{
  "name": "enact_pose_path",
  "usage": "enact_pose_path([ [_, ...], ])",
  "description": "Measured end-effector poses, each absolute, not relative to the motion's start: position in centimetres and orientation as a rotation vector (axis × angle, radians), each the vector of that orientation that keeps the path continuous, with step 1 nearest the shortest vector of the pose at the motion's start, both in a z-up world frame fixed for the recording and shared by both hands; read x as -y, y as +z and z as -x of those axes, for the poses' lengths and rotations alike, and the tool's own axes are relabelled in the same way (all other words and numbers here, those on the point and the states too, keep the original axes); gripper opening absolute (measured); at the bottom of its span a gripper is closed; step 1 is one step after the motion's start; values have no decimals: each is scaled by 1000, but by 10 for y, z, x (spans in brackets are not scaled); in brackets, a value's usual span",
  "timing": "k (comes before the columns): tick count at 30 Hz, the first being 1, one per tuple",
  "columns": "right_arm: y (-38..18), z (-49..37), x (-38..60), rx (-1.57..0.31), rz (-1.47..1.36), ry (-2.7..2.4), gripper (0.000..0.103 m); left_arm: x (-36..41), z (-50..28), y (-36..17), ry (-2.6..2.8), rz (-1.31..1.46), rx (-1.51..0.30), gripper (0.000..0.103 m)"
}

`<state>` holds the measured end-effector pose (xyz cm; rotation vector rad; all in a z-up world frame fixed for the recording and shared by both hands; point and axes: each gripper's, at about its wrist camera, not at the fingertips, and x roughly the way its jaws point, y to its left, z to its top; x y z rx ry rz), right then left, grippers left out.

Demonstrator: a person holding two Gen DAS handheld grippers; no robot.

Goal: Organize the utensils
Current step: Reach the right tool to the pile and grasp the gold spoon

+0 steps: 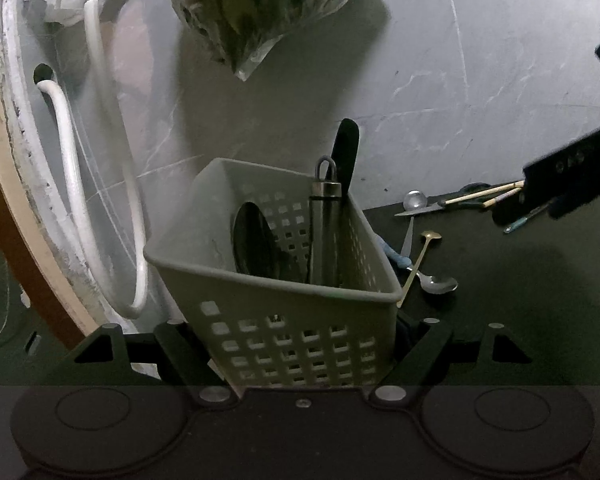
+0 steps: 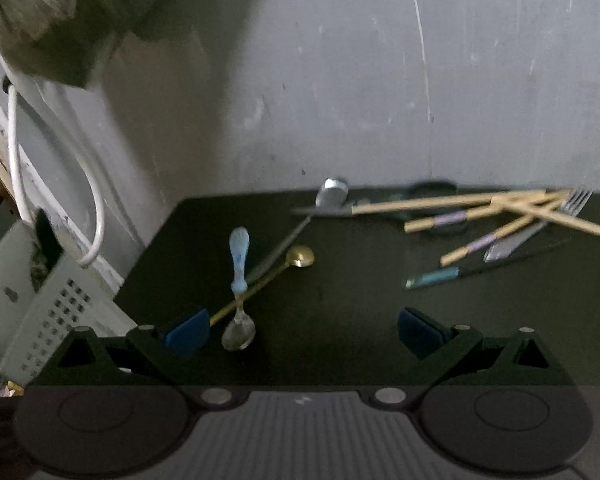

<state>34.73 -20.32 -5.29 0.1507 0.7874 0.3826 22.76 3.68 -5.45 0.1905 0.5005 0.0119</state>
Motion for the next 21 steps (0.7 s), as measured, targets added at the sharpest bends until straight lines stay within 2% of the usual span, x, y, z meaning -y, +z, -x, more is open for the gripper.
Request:
enact_pose_path([
  [9,-79,-366,196,-867,-162,402,103,-30,-232,-53,46,-197,-524,83],
  [21,-92,-399,183,-866,-97,422,103,-23,-236,-51,83,-186,-535,83],
])
